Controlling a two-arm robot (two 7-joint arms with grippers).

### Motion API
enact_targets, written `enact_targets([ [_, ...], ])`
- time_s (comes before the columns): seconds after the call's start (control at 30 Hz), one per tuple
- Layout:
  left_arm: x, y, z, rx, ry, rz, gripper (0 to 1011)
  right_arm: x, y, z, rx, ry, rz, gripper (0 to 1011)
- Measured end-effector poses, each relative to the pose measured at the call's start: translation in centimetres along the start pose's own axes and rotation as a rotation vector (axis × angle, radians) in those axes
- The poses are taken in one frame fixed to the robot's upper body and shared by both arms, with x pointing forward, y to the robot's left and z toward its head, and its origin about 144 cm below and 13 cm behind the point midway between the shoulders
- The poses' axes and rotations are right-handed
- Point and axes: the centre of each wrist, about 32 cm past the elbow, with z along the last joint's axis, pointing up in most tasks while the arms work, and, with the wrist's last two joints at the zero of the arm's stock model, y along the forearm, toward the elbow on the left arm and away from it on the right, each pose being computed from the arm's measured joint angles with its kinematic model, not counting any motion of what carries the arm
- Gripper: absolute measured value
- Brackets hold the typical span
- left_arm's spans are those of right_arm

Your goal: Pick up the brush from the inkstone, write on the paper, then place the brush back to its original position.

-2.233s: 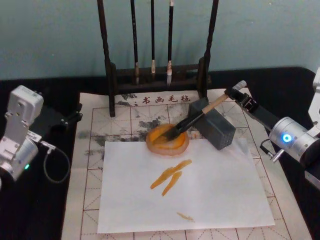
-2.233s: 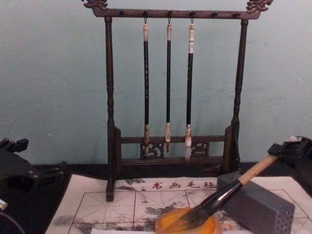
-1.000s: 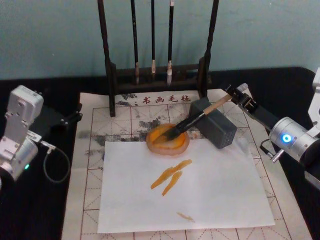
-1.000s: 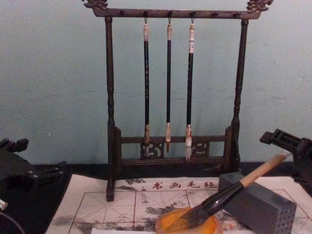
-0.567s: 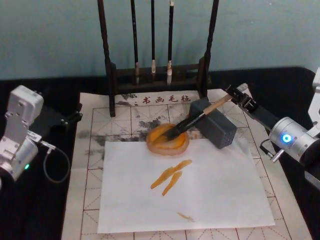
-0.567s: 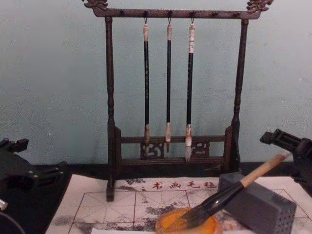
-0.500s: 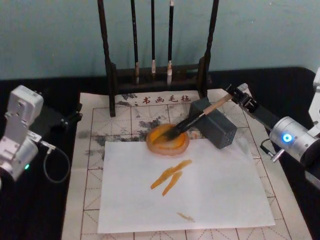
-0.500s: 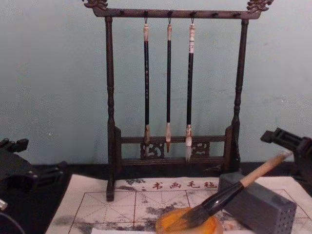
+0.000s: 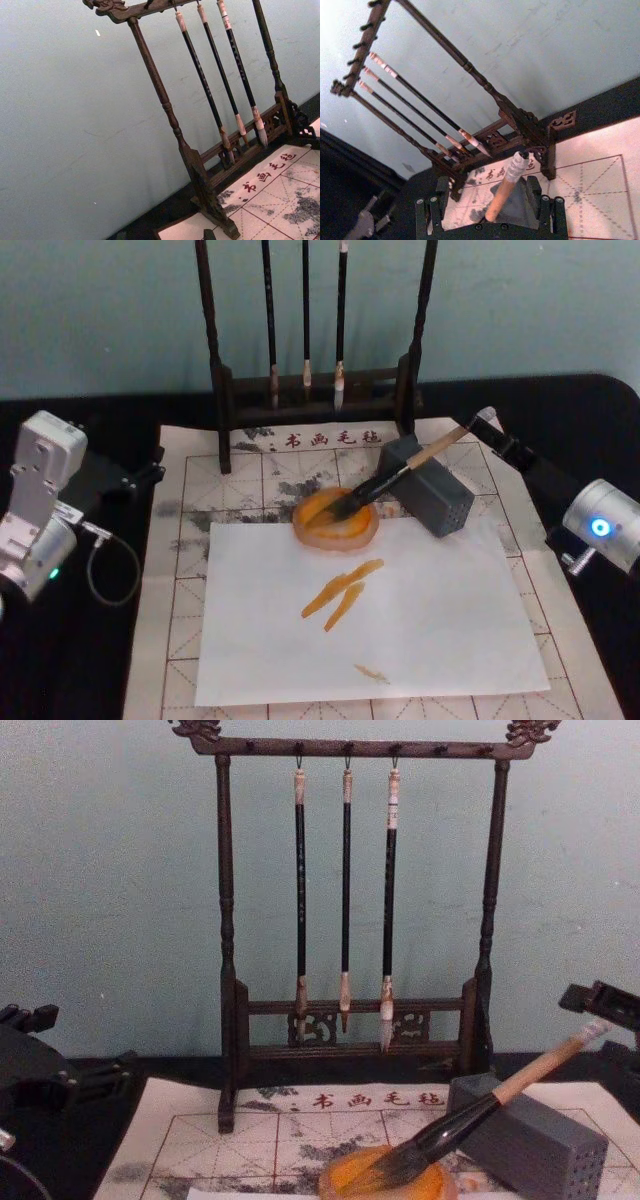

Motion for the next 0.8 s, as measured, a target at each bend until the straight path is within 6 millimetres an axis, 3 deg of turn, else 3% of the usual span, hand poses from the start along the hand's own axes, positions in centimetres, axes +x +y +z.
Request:
enact_targets([
  [0.8, 0.0, 0.0, 0.0, 0.000, 0.000, 0.000, 1001, 2.1, -3.6, 0.3, -0.038, -0.420, -0.095, 1000],
])
